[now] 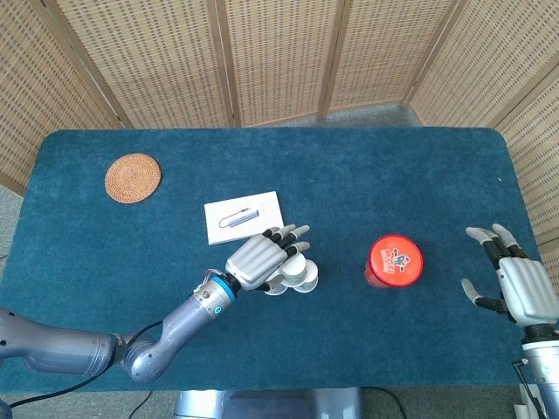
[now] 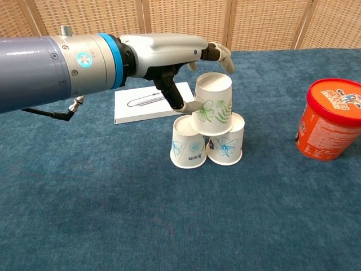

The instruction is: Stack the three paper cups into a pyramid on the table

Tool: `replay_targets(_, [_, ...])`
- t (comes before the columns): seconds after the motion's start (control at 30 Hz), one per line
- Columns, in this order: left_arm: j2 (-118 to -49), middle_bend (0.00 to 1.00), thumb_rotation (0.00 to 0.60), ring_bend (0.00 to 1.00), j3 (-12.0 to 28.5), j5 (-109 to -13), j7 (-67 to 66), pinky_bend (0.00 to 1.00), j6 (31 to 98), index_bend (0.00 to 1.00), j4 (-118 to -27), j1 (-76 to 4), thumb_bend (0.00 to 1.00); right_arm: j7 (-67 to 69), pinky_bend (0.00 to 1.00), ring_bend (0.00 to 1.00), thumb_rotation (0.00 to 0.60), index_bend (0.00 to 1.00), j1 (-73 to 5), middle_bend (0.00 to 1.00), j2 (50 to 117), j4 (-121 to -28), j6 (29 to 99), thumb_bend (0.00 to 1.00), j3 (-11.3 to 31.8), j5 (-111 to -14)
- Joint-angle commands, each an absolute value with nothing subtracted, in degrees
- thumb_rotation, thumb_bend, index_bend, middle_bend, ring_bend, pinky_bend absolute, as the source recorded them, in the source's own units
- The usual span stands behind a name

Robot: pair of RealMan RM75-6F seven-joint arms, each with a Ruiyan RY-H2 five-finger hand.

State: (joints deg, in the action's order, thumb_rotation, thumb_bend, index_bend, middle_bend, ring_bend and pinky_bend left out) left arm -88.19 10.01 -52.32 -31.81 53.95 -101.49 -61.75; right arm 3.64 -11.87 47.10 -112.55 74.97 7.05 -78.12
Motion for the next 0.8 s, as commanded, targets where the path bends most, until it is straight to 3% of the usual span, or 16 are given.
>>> replay_targets(0.03, [-88.1, 0.0, 0.6, 0.0, 10.0, -52.5, -31.7, 0.12, 54.0, 0.09, -101.6, -61.8, 0.46, 3.6, 0.27, 0.0, 0.6, 0.14, -11.8, 0.19, 47.1, -112.6, 75.0, 0.4, 7.0, -78.2])
replay_targets(0.23, [-87.5, 0.0, 0.6, 0.0, 10.1, -52.5, -31.4, 0.0, 53.9, 0.0, -102.0, -61.8, 0.46, 3.5, 0.27, 0.0, 0.6, 0.13, -11.8, 0.19, 47.0, -112.6, 75.1, 0.4, 7.1, -78.2])
replay_targets(0.5, [-83.4, 0.0, 0.6, 0.0, 9.8, -53.0, -30.8, 0.0, 54.4, 0.0, -106.1, -60.8, 0.45, 3.5, 0.27, 0.0, 0.6, 0.13, -11.6, 0.19, 46.6, -112.7, 75.2, 0.4, 7.2, -77.8])
replay_targets(0.8, [-72.5, 0.0, 0.6, 0.0, 6.6, -56.7, -29.1, 0.0, 57.5, 0.0, -115.8, -55.7, 0.45, 2.8, 0.27, 0.0, 0.6, 0.13, -11.8, 0.19, 46.5, -112.9, 75.5, 0.4, 7.6, -77.7])
